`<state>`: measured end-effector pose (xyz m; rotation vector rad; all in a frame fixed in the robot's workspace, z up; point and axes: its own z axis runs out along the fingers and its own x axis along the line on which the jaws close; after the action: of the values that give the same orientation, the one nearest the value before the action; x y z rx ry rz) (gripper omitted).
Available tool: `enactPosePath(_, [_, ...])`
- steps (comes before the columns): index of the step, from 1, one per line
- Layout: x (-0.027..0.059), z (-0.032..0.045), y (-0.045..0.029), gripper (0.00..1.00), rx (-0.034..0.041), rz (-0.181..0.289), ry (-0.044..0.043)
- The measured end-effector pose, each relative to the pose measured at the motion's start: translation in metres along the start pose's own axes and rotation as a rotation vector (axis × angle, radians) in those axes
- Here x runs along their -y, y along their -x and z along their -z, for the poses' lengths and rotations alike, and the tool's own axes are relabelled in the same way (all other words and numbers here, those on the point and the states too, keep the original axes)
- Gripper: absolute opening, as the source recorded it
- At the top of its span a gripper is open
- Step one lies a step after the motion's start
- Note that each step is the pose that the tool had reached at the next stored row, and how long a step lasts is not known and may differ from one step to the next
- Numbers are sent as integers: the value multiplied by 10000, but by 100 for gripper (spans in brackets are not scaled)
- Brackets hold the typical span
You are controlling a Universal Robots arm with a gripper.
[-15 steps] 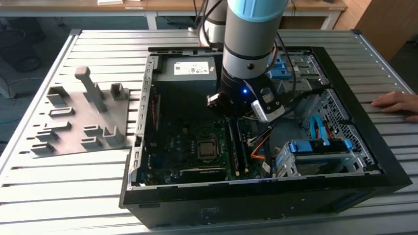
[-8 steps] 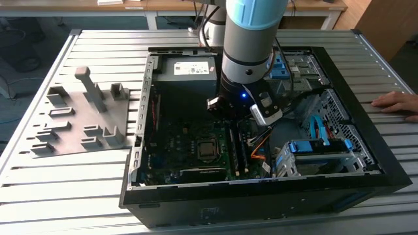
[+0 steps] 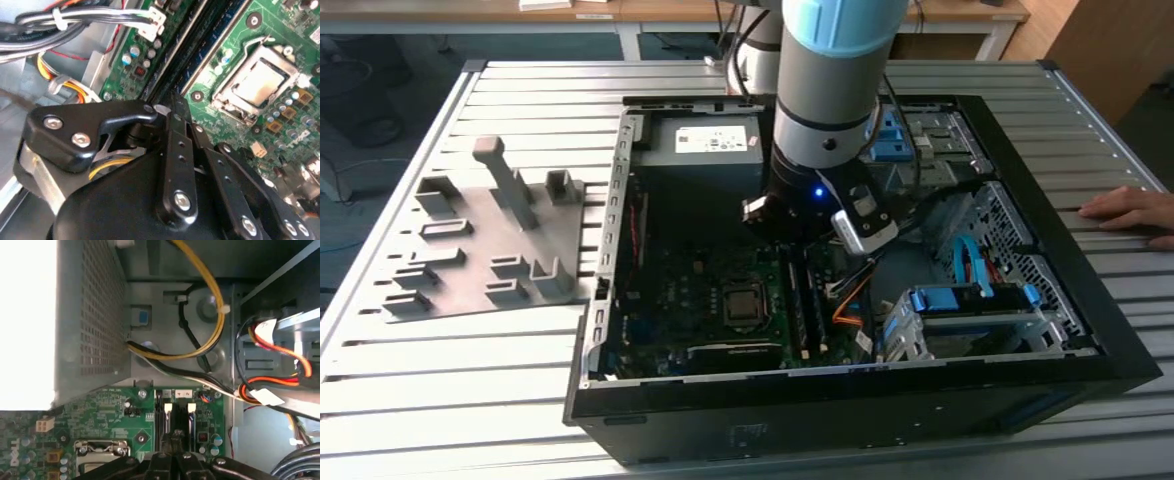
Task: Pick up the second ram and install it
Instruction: 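Press down the second ram until it locks into place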
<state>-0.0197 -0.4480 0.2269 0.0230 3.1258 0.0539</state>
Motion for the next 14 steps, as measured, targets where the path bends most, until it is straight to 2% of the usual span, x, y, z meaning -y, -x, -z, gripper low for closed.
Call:
enactPosePath(1, [3,30,-1,10,-5,0,-15])
enactPosePath(3, [38,33,-2,10,-3,2,-9])
enactPosePath(10, [330,38,-4,10,-4,1,-14])
enactPosePath(14, [477,37,-1,10,-3,3,-68])
